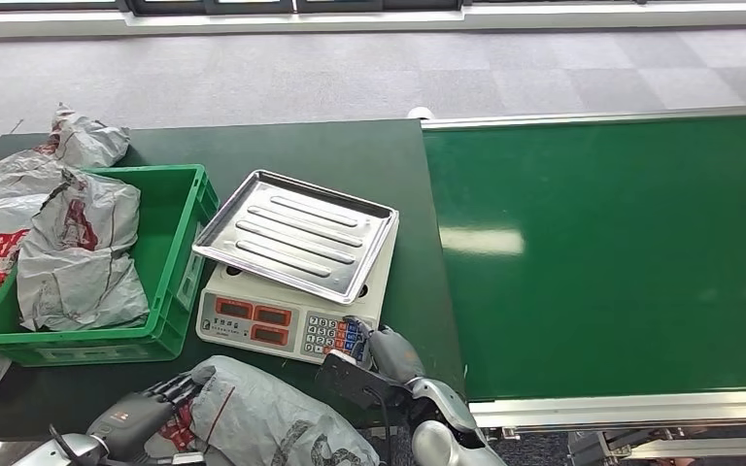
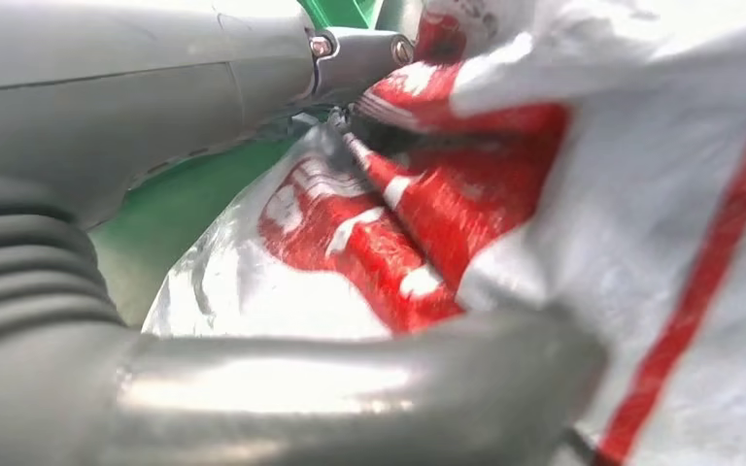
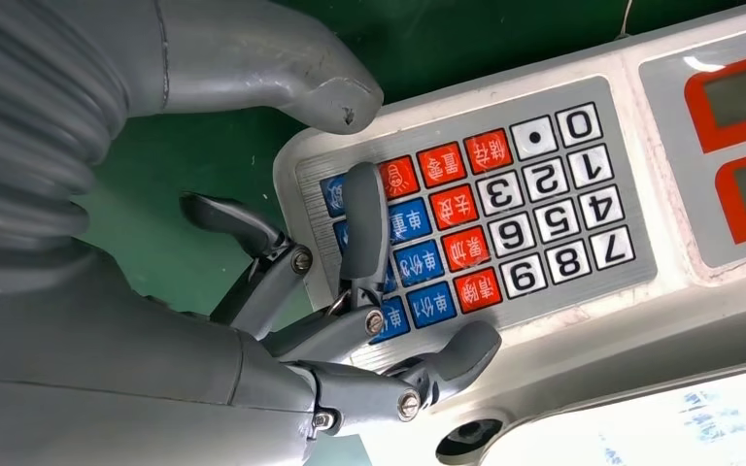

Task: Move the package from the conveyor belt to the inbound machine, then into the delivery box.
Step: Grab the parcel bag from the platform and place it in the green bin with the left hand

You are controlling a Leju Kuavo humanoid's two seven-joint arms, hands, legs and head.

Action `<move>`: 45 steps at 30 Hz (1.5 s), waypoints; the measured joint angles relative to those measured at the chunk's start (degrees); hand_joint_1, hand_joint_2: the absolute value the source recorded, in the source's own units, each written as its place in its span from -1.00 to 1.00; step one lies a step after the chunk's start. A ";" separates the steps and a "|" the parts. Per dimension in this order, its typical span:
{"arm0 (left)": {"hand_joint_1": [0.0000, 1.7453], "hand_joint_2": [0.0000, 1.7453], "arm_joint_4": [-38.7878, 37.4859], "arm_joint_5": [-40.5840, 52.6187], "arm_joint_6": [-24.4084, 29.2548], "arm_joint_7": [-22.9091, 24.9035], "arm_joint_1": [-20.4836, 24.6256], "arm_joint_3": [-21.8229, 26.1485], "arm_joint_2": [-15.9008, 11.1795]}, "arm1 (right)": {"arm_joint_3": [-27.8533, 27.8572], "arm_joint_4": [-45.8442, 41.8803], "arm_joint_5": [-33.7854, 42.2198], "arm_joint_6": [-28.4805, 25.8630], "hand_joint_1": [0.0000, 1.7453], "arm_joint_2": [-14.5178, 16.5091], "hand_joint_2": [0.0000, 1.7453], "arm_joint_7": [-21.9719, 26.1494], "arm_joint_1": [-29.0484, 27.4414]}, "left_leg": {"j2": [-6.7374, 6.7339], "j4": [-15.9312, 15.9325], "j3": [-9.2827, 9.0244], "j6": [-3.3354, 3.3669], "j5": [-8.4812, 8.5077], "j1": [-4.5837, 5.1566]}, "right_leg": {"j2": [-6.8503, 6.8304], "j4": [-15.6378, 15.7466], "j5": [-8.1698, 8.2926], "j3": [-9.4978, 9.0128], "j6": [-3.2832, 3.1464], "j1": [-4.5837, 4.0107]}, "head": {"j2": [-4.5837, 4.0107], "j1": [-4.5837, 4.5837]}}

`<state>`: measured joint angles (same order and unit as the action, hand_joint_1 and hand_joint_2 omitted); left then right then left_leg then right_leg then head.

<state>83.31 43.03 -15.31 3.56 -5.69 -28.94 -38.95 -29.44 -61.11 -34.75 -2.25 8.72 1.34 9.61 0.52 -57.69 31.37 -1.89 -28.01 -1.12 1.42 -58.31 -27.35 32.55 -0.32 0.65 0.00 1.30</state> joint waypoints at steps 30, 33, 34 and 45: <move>1.00 1.00 4.21 10.94 12.30 -4.06 2.67 5.05 10.27 | 0.00 -1.20 0.45 -0.57 -1.00 -0.57 1.00 0.46 -1.62 | 0.09 -0.03 -0.06 -0.03 0.18 -0.06 | -0.12 0.00 0.11 0.44 0.02 -0.01 | 0.00 0.00; 1.00 1.00 4.88 11.00 13.34 -4.60 2.24 5.91 10.79 | 0.00 -1.20 0.61 -0.67 -1.00 -0.62 1.00 0.53 -1.63 | 0.09 -0.03 -0.04 -0.03 0.17 -0.05 | -0.12 0.00 0.11 0.45 0.02 -0.01 | 0.00 0.00; 1.00 1.00 5.28 11.00 13.76 -4.74 2.02 6.26 11.07 | 0.00 -1.20 0.66 -0.71 -1.00 -0.65 1.00 0.56 -1.65 | 0.09 -0.03 -0.04 -0.03 0.17 -0.05 | -0.12 0.00 0.11 0.46 0.02 -0.01 | 0.00 0.00; 1.00 1.00 12.63 11.48 18.35 -5.35 0.97 10.42 14.45 | 0.00 -1.69 0.82 -0.69 -1.00 -0.82 1.00 0.64 -2.06 | 0.10 -0.04 -0.01 -0.02 0.17 -0.05 | -0.12 0.00 0.12 0.49 0.03 -0.01 | 0.00 0.00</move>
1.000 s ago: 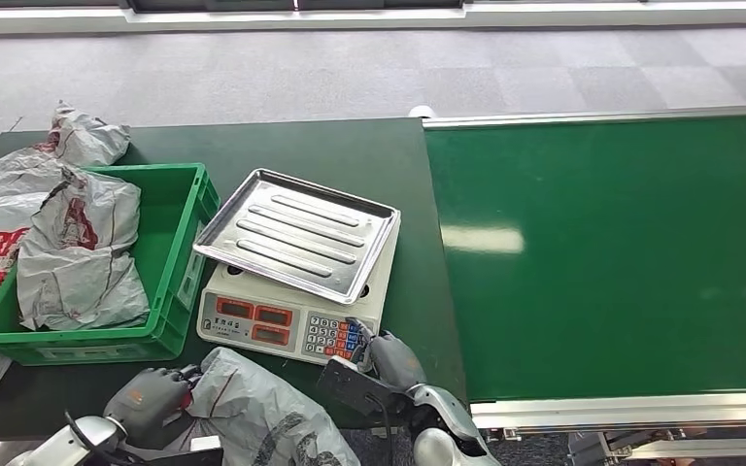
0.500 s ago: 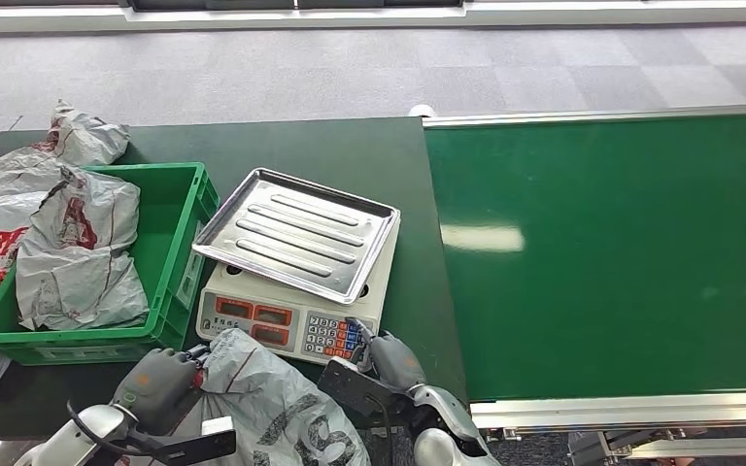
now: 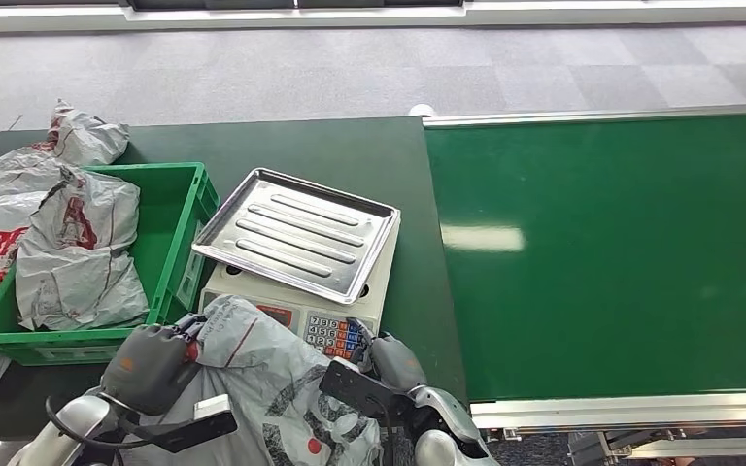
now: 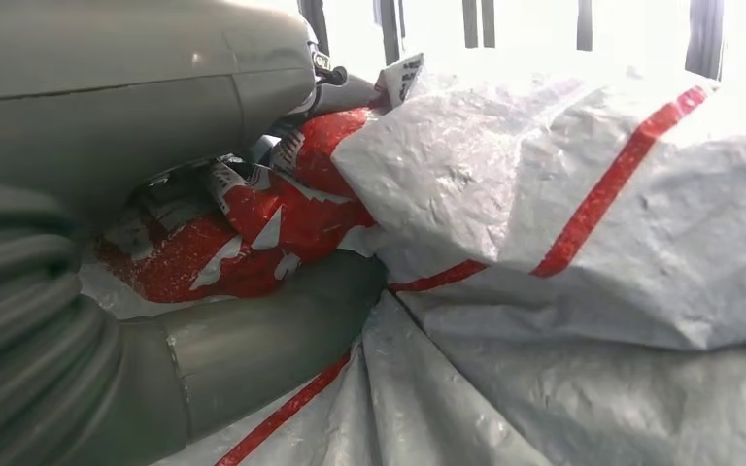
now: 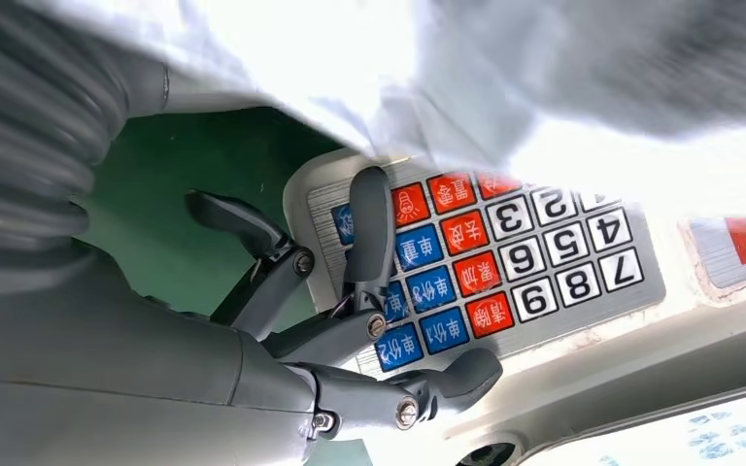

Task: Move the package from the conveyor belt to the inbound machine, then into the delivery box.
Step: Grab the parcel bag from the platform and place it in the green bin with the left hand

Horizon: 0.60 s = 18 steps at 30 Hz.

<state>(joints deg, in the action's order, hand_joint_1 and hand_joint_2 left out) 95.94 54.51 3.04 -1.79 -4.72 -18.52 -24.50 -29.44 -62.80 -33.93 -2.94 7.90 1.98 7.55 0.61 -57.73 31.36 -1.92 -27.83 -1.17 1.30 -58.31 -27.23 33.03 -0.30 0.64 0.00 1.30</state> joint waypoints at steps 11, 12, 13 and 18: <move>1.00 1.00 6.13 -0.13 2.38 -0.63 2.55 2.64 0.41 | 0.05 -0.10 0.05 0.07 -1.00 -0.05 -1.00 0.10 -0.01 | 0.01 0.00 0.04 0.00 0.01 0.00 | -0.01 0.00 0.01 0.05 0.00 0.00 | 0.00 -0.01; 1.00 1.00 6.41 -0.06 2.54 -0.63 2.84 2.68 0.41 | 0.05 -0.18 0.06 0.09 -1.00 -0.06 -1.00 0.09 -0.04 | 0.01 0.00 0.04 0.00 0.01 0.00 | -0.01 0.00 0.01 0.05 0.00 0.00 | 0.00 -0.01; 1.00 1.00 6.67 0.05 2.82 -0.63 3.11 2.70 0.41 | 0.06 -0.26 0.06 0.11 -1.00 -0.07 -1.00 0.09 -0.08 | 0.01 0.00 0.05 0.00 0.01 0.00 | 0.00 0.00 0.01 0.06 0.00 0.00 | 0.00 -0.01; 1.00 1.00 7.52 0.95 4.65 -0.63 4.54 2.93 0.41 | 0.08 -1.22 -0.44 -0.75 -1.00 -0.12 -1.00 1.05 -0.60 | 0.02 -0.01 0.10 0.00 0.01 0.00 | 0.00 0.00 0.01 0.10 0.01 0.00 | 0.00 -0.01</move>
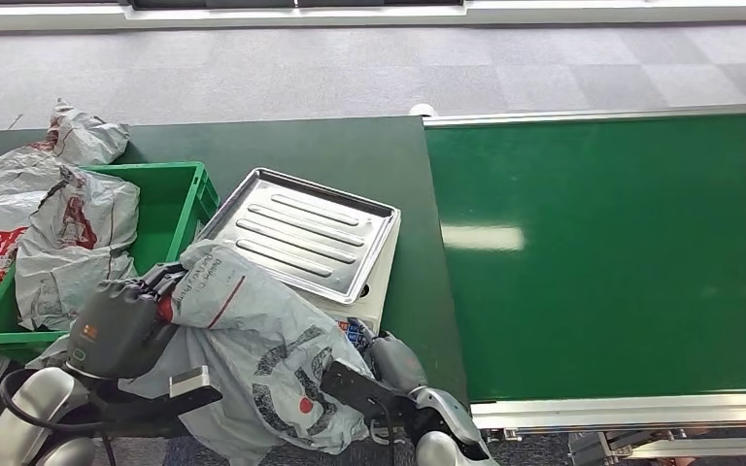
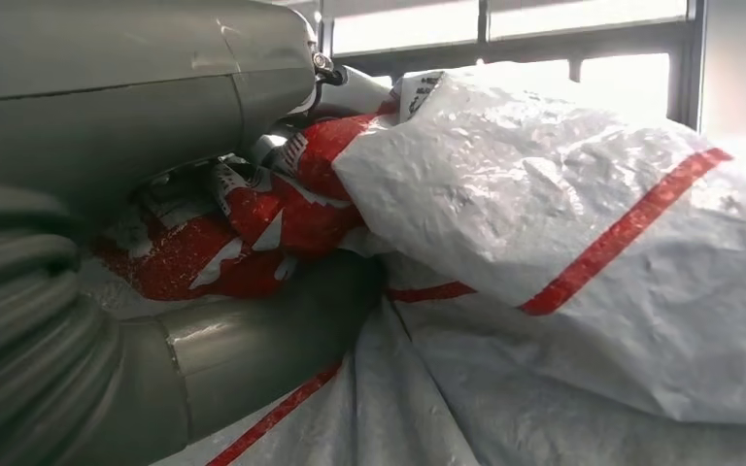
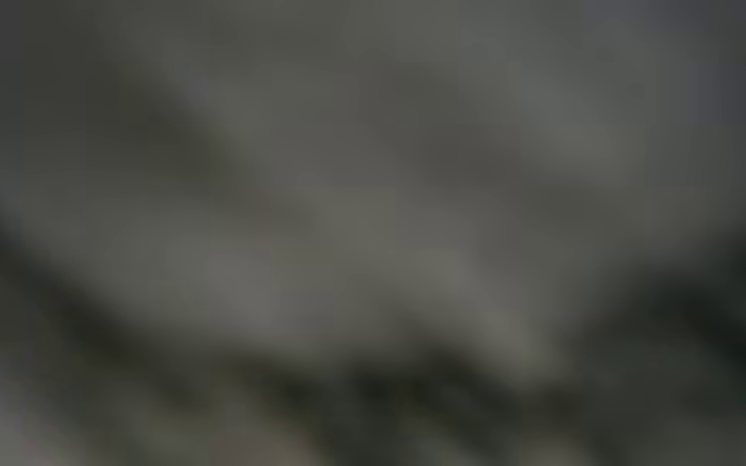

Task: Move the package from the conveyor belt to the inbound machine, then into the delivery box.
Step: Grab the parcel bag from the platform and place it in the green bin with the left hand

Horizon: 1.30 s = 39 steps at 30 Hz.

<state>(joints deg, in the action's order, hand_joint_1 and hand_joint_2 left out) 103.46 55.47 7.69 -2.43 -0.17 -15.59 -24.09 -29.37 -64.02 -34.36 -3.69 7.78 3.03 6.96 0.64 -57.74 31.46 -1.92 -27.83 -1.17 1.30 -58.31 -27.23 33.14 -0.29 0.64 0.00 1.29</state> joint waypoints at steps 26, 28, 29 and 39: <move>1.00 1.00 -5.59 -4.93 1.20 -3.27 4.84 1.14 1.55 | 12.17 -44.36 -8.05 -36.39 -1.00 -0.18 1.00 33.15 -16.29 | 0.18 -0.06 0.32 0.04 -0.06 0.07 | -0.05 0.01 -0.02 0.32 0.03 0.03 | 0.00 0.01; 1.00 1.00 -6.05 -5.40 1.37 -3.45 5.22 1.14 1.39 | 13.07 -45.91 -7.17 -36.39 -1.00 0.76 1.00 35.40 -16.74 | 0.19 -0.06 0.32 0.04 -0.04 0.07 | -0.05 0.00 -0.01 0.31 0.03 0.02 | 0.00 0.01; 1.00 1.00 -6.28 -5.62 1.45 -3.56 5.44 1.13 1.27 | 13.39 -46.65 -6.85 -36.39 -1.00 1.19 1.00 36.14 -16.87 | 0.18 -0.06 0.32 0.04 -0.03 0.07 | -0.05 0.00 -0.01 0.31 0.03 0.02 | 0.00 0.00; 1.00 1.00 -11.10 -7.93 1.24 -4.30 12.24 -0.02 0.25 | 13.85 -47.89 -4.01 -36.35 -1.00 2.68 1.00 36.92 -15.90 | 0.21 -0.06 0.31 0.03 0.01 0.08 | -0.07 0.00 0.01 0.30 0.04 0.01 | 0.00 0.01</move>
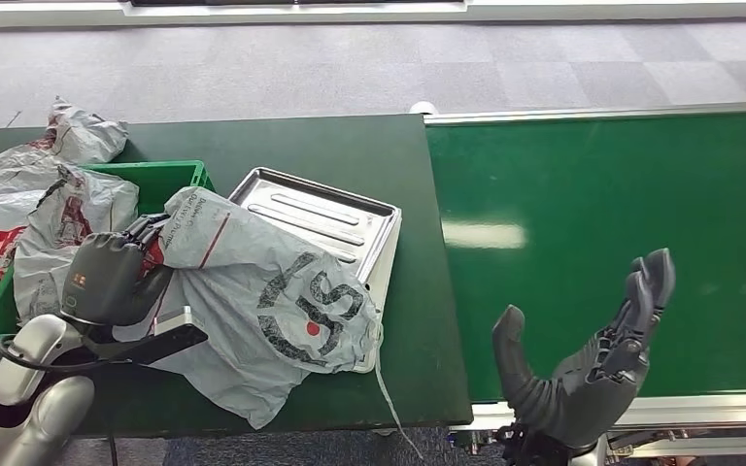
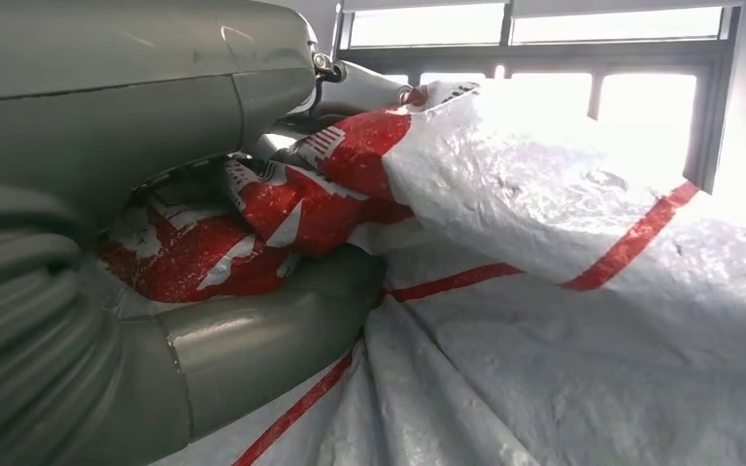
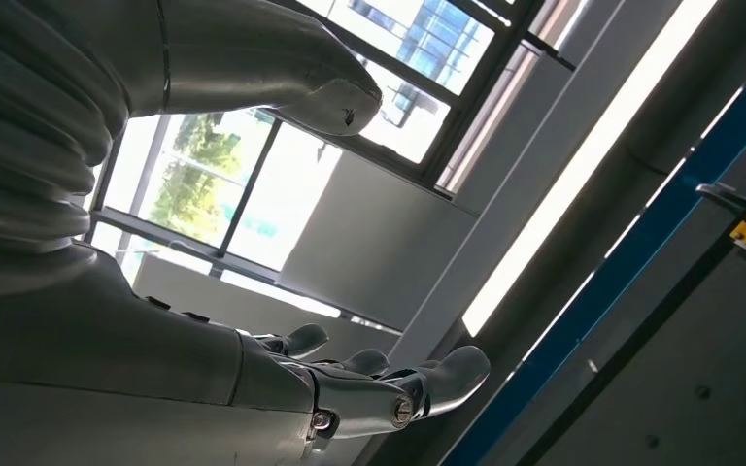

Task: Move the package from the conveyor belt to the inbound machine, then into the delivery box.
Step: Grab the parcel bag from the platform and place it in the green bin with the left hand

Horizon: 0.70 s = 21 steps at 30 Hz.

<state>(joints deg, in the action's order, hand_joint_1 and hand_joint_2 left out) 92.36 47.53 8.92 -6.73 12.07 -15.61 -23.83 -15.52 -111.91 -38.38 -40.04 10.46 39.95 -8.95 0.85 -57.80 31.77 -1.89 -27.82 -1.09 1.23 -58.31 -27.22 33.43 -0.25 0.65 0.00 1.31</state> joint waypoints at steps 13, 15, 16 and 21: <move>1.00 1.00 -16.48 -2.45 -2.48 2.60 23.33 -4.75 5.21 | -2.08 3.18 0.60 0.13 -1.00 0.21 1.00 -3.21 4.56 | 0.13 -0.04 0.09 -0.01 0.18 0.00 | -0.06 -0.02 0.17 0.03 0.07 0.00 | 0.00 -0.01; 1.00 1.00 -18.10 -2.83 -2.53 2.68 25.58 -4.96 5.88 | -2.42 3.62 0.66 0.13 -1.00 0.20 1.00 -3.53 4.91 | 0.12 -0.04 0.10 -0.01 0.18 0.00 | -0.05 -0.02 0.17 0.06 0.07 0.00 | 0.00 -0.01; 1.00 1.00 -18.80 -3.19 -2.38 2.81 26.63 -5.04 6.17 | -2.60 3.85 0.73 0.13 -1.00 0.18 1.00 -3.80 5.07 | 0.13 -0.04 0.11 -0.01 0.18 -0.01 | -0.06 -0.03 0.17 0.07 0.07 0.00 | 0.00 -0.01; 1.00 1.00 -22.57 -5.33 -1.97 3.68 33.64 -5.09 7.28 | -3.21 5.05 1.05 0.15 -1.00 0.07 1.00 -4.43 5.71 | 0.14 -0.05 0.19 -0.01 0.19 -0.01 | -0.07 -0.03 0.18 0.12 0.07 0.00 | 0.00 -0.01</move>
<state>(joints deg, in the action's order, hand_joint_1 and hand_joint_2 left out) 69.79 42.20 6.95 -3.05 45.71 -20.70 -16.55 -18.73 -106.86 -37.32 -39.89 10.52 35.53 -3.24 0.99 -57.85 31.96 -1.90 -27.63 -1.10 1.16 -58.34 -27.04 33.55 -0.18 0.65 0.00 1.30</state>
